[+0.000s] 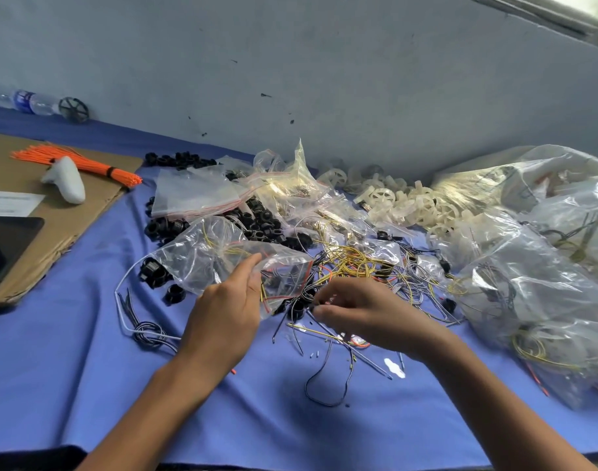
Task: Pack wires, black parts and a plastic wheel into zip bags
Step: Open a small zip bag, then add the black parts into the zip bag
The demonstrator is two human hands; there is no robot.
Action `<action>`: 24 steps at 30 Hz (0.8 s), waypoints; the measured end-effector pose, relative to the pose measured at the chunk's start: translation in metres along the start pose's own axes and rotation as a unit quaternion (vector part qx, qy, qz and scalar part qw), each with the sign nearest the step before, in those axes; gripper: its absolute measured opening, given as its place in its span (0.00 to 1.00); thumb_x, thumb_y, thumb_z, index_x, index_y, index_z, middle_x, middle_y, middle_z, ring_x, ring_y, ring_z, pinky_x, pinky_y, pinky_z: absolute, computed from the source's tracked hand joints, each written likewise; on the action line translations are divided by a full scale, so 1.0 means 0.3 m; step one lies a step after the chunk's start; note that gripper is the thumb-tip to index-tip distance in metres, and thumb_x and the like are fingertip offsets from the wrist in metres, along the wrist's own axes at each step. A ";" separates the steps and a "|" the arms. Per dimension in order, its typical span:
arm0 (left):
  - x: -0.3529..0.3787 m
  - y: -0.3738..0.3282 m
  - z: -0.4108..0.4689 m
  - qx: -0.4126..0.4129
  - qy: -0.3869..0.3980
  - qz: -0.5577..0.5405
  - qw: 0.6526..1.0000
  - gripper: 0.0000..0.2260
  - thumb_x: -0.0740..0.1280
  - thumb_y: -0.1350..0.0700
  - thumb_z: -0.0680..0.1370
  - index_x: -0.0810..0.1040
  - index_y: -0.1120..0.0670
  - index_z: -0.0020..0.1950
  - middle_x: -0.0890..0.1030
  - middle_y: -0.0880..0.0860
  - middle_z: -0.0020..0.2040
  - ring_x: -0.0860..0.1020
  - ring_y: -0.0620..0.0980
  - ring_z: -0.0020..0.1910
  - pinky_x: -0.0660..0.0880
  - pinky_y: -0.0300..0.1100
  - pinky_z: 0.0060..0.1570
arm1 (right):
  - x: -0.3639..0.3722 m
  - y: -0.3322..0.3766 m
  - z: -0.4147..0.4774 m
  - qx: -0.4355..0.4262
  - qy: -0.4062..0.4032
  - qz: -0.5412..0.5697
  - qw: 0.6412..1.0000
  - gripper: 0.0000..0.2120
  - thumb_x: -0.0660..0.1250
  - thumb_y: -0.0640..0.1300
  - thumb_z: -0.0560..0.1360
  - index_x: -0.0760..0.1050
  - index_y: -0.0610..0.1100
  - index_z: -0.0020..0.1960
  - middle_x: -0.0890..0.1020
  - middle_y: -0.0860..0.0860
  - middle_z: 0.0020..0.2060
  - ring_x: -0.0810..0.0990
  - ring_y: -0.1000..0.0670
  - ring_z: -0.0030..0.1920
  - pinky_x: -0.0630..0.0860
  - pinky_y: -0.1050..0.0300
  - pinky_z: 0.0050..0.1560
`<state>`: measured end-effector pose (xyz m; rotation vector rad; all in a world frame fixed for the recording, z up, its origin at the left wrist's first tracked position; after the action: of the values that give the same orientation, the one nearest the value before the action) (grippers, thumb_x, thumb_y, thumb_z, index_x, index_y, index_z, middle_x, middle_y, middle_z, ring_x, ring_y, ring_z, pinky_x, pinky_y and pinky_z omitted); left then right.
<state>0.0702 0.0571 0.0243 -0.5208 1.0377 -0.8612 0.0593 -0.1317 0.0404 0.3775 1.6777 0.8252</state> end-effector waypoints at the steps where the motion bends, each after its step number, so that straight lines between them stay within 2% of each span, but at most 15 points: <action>1: 0.001 -0.001 -0.002 0.003 -0.001 0.002 1.000 0.17 0.57 0.51 0.84 0.71 0.47 0.73 0.85 0.57 0.52 0.80 0.63 0.53 0.75 0.54 0.49 | 0.017 0.022 0.014 -0.011 -0.006 0.046 0.999 0.06 0.70 0.49 0.75 0.80 0.48 0.49 0.82 0.51 0.35 0.80 0.52 0.35 0.79 0.51 0.37; 3: 0.005 -0.004 -0.005 0.009 -0.003 0.005 1.000 0.17 0.57 0.51 0.84 0.71 0.47 0.73 0.84 0.57 0.55 0.80 0.63 0.55 0.76 0.54 0.50 | 0.038 0.052 0.050 -0.017 -0.049 0.090 0.995 0.06 0.70 0.47 0.75 0.81 0.45 0.50 0.81 0.53 0.32 0.79 0.52 0.34 0.79 0.52 0.37; 5: 0.008 -0.005 -0.008 0.010 -0.003 0.004 1.000 0.17 0.57 0.51 0.84 0.72 0.47 0.73 0.84 0.56 0.58 0.79 0.62 0.56 0.76 0.53 0.50 | 0.046 0.053 0.084 -0.005 -0.114 0.092 0.989 0.07 0.70 0.46 0.75 0.81 0.44 0.50 0.82 0.53 0.33 0.79 0.52 0.34 0.79 0.47 0.39; 7: 0.011 -0.003 -0.011 0.009 0.001 -0.001 1.000 0.17 0.56 0.50 0.84 0.71 0.46 0.72 0.83 0.54 0.58 0.79 0.61 0.57 0.76 0.53 0.50 | 0.071 0.045 0.103 0.008 -0.144 0.125 0.982 0.08 0.69 0.45 0.76 0.80 0.46 0.54 0.84 0.53 0.42 0.81 0.54 0.40 0.79 0.47 0.45; 9: 0.008 -0.002 -0.007 0.008 0.003 -0.002 1.000 0.17 0.56 0.50 0.84 0.71 0.45 0.73 0.83 0.54 0.60 0.79 0.61 0.58 0.75 0.52 0.51 | 0.139 0.057 0.116 -0.009 -0.076 0.231 0.970 0.12 0.67 0.39 0.77 0.76 0.51 0.58 0.82 0.55 0.55 0.82 0.55 0.54 0.80 0.53 0.52; 10: 0.005 0.000 -0.004 0.008 0.001 0.000 1.000 0.17 0.56 0.50 0.84 0.71 0.46 0.73 0.83 0.55 0.60 0.79 0.61 0.58 0.75 0.52 0.50 | 0.160 0.068 0.115 -0.029 -0.043 0.258 0.965 0.15 0.65 0.37 0.78 0.75 0.53 0.59 0.81 0.57 0.57 0.80 0.57 0.57 0.79 0.59 0.52; 11: 0.004 0.002 -0.001 0.007 -0.001 0.001 1.000 0.18 0.56 0.50 0.84 0.72 0.46 0.73 0.83 0.56 0.59 0.79 0.62 0.57 0.74 0.51 0.49 | 0.151 0.071 0.109 -0.049 -0.039 0.244 0.968 0.16 0.64 0.36 0.78 0.77 0.53 0.60 0.82 0.58 0.56 0.80 0.59 0.57 0.77 0.63 0.50; 13: 0.000 0.004 0.002 0.005 -0.005 0.007 1.000 0.18 0.56 0.50 0.83 0.72 0.47 0.73 0.84 0.58 0.52 0.80 0.63 0.52 0.72 0.50 0.43 | 0.068 0.041 0.092 -0.062 -0.100 0.176 0.977 0.12 0.65 0.38 0.76 0.81 0.47 0.56 0.85 0.53 0.49 0.82 0.57 0.48 0.76 0.64 0.44; 15: -0.001 0.007 0.003 -0.005 -0.002 0.004 1.000 0.19 0.56 0.49 0.83 0.72 0.48 0.73 0.83 0.57 0.42 0.80 0.63 0.46 0.68 0.48 0.40 | -0.064 -0.042 0.079 -0.037 -0.192 0.105 0.975 0.08 0.68 0.39 0.74 0.83 0.45 0.51 0.85 0.52 0.41 0.82 0.54 0.40 0.77 0.58 0.40; 16: -0.001 0.008 0.001 -0.012 0.000 0.003 1.000 0.19 0.56 0.50 0.83 0.72 0.48 0.73 0.81 0.55 0.37 0.79 0.63 0.43 0.66 0.48 0.39 | -0.137 -0.101 0.072 -0.010 -0.233 0.070 0.970 0.08 0.68 0.39 0.74 0.83 0.45 0.50 0.85 0.52 0.40 0.81 0.53 0.40 0.78 0.55 0.41; 18: 0.000 0.007 -0.002 -0.019 0.006 0.005 1.000 0.18 0.56 0.50 0.83 0.72 0.48 0.73 0.75 0.48 0.31 0.75 0.60 0.37 0.65 0.48 0.37 | -0.278 -0.225 0.055 0.053 -0.291 -0.023 0.955 0.07 0.68 0.39 0.74 0.82 0.45 0.51 0.85 0.51 0.43 0.82 0.51 0.45 0.77 0.57 0.45; 21: 0.002 0.009 0.000 -0.023 0.006 0.002 1.000 0.19 0.56 0.50 0.83 0.72 0.48 0.73 0.73 0.45 0.30 0.74 0.58 0.36 0.66 0.47 0.37 | -0.442 -0.435 0.028 0.157 -0.308 -0.166 0.924 0.11 0.65 0.38 0.75 0.81 0.43 0.54 0.84 0.45 0.51 0.81 0.45 0.53 0.75 0.55 0.52; 24: 0.001 0.010 0.003 -0.026 0.007 0.001 1.000 0.19 0.56 0.49 0.83 0.72 0.47 0.73 0.71 0.44 0.28 0.71 0.57 0.33 0.64 0.48 0.36 | -0.536 -0.598 -0.006 0.223 -0.307 -0.228 0.897 0.12 0.63 0.37 0.74 0.81 0.43 0.54 0.83 0.43 0.55 0.79 0.41 0.56 0.74 0.51 0.56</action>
<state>0.0722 0.0585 0.0221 -0.5586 1.0755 -0.8396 0.1339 -0.3604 0.0314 0.4717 1.2546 -0.0545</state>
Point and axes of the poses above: each hand's wrist, its own z-axis towards the middle knuckle, its own x-axis out of the palm, y = z × x, the point moved 9 cm from there along z, towards the middle knuckle
